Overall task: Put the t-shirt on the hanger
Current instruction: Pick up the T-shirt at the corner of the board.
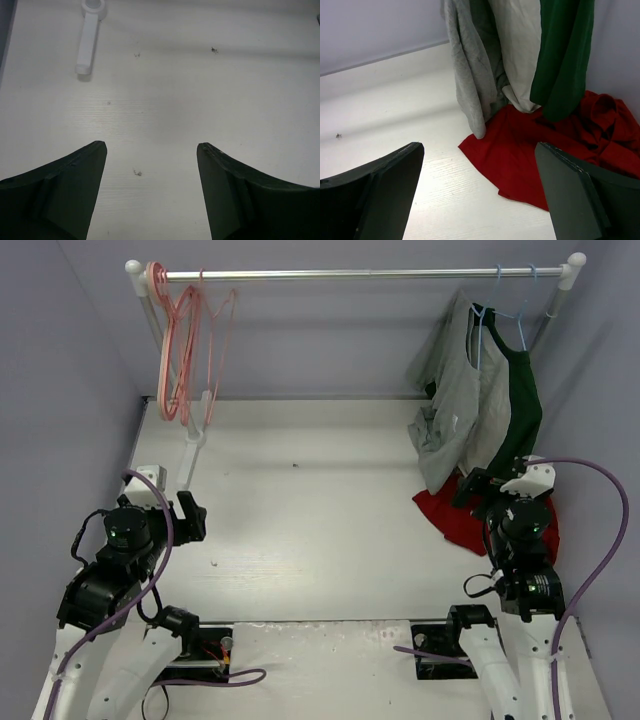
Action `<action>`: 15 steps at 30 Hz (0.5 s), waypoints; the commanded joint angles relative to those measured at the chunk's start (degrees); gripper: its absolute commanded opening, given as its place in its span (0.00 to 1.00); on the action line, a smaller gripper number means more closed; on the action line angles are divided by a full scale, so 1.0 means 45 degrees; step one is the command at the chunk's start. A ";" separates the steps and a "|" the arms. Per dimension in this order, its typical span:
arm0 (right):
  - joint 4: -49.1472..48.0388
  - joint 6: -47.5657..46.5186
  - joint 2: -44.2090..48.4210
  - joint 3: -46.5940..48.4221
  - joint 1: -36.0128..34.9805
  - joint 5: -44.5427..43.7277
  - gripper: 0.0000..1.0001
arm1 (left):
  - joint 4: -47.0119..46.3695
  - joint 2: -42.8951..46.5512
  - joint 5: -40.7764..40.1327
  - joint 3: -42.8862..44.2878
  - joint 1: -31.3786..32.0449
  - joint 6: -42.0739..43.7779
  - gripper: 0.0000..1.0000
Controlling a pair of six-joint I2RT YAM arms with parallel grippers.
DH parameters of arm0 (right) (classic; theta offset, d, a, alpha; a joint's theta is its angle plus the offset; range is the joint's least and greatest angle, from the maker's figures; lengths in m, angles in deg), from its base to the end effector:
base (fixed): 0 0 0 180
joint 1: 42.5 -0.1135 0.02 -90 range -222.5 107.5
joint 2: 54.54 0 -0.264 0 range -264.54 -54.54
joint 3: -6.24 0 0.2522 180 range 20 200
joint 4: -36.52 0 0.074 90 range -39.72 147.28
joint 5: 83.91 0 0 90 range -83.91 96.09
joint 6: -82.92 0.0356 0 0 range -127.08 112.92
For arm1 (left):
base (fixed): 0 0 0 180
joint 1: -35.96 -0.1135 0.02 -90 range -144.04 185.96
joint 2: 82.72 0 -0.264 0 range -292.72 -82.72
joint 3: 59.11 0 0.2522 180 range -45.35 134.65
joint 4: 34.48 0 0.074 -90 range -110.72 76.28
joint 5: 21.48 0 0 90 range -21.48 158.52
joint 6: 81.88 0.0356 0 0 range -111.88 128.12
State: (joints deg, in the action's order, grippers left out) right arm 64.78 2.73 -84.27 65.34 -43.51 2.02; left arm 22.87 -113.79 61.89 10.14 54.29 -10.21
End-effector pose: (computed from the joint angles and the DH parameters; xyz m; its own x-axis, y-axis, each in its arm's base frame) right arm 0.1201 -0.0004 0.3702 0.0282 0.1705 -0.9850 0.0493 0.9839 0.1717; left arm 0.0919 -0.0261 0.3697 -0.3616 -0.2093 -0.9085 0.1002 0.9601 -0.2611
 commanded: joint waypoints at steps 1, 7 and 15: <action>-0.0723 0.0400 -0.0052 -0.0056 -0.0067 -0.1045 1.00 | -0.0488 -0.0263 0.0126 0.0131 0.0029 -0.0283 0.73; -0.0041 0.1564 -0.1241 -0.0154 -0.0067 -0.3307 1.00 | -0.0352 -0.0634 0.0517 0.0209 0.0029 -0.0438 0.73; 0.1989 0.6370 -0.6064 0.1173 0.0069 -0.7021 1.00 | 0.0487 -0.1630 0.0517 0.1126 0.0029 -0.1024 0.73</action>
State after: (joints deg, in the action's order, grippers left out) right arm 70.77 19.12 -106.35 67.50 -43.64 -20.89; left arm 24.99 -118.90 64.01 10.95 54.29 -12.98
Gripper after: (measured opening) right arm 0.999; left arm 0.731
